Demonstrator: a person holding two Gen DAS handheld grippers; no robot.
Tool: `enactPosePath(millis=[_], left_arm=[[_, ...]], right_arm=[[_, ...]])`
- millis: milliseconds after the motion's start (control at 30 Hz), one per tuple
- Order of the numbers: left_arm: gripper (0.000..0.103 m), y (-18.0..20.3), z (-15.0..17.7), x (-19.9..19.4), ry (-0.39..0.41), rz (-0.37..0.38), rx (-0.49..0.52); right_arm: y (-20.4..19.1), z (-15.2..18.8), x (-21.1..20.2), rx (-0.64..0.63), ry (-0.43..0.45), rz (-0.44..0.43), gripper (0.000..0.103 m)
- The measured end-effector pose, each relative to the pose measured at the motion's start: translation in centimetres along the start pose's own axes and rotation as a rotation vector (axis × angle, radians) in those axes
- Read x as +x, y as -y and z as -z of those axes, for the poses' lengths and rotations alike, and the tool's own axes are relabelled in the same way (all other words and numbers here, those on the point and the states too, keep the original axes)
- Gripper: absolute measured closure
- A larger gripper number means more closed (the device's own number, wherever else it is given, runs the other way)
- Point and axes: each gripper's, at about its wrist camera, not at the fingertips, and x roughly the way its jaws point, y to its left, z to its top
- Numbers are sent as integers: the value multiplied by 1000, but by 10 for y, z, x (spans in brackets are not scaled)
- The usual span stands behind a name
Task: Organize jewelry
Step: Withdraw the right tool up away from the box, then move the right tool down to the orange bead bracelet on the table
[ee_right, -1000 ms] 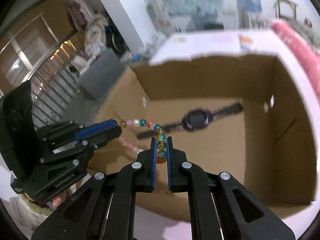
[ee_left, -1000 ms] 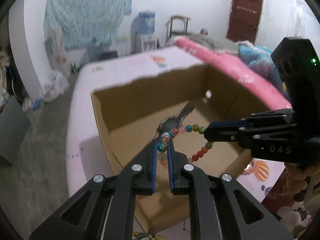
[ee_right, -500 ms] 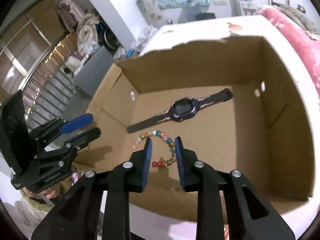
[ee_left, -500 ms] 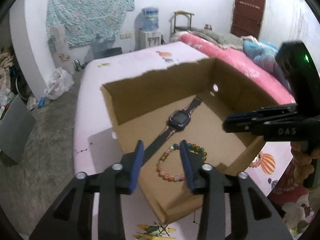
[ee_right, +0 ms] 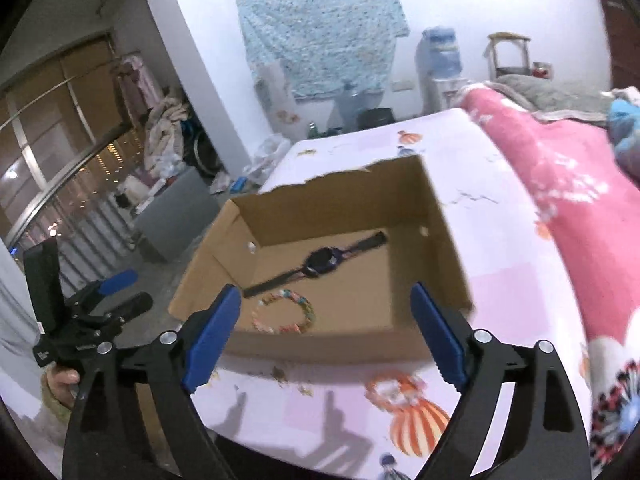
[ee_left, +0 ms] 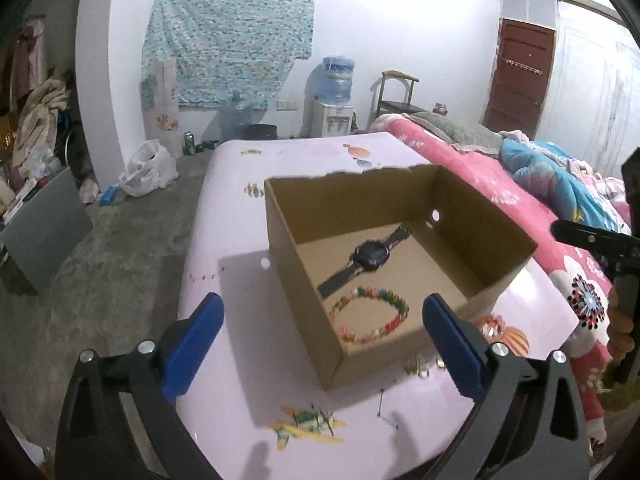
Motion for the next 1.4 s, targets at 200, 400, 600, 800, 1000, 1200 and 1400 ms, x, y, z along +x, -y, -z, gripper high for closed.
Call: enactPosePath(millis=[200, 400, 600, 800, 1000, 1200, 1400], left_arm=[[5, 1, 34, 27, -117, -62, -21], [4, -3, 35, 63, -178, -95, -41], [4, -11, 23, 80, -153, -126, -59], [4, -20, 13, 96, -144, -127, -100], [4, -15, 41, 102, -217, -109, -80], [4, -16, 67, 126, -329, -151, -91], [4, -13, 69, 134, -338, -206, -74]], right_arm=[[16, 32, 22, 63, -124, 22, 19], [36, 21, 69, 140, -218, 38, 19], [39, -1, 82, 148, -180, 13, 20], [43, -14, 80, 112, -123, 81, 19], [56, 19, 65, 54, -155, 235, 13], [82, 48, 93, 73, -261, 389, 13], [95, 48, 110, 92, -268, 465, 8]])
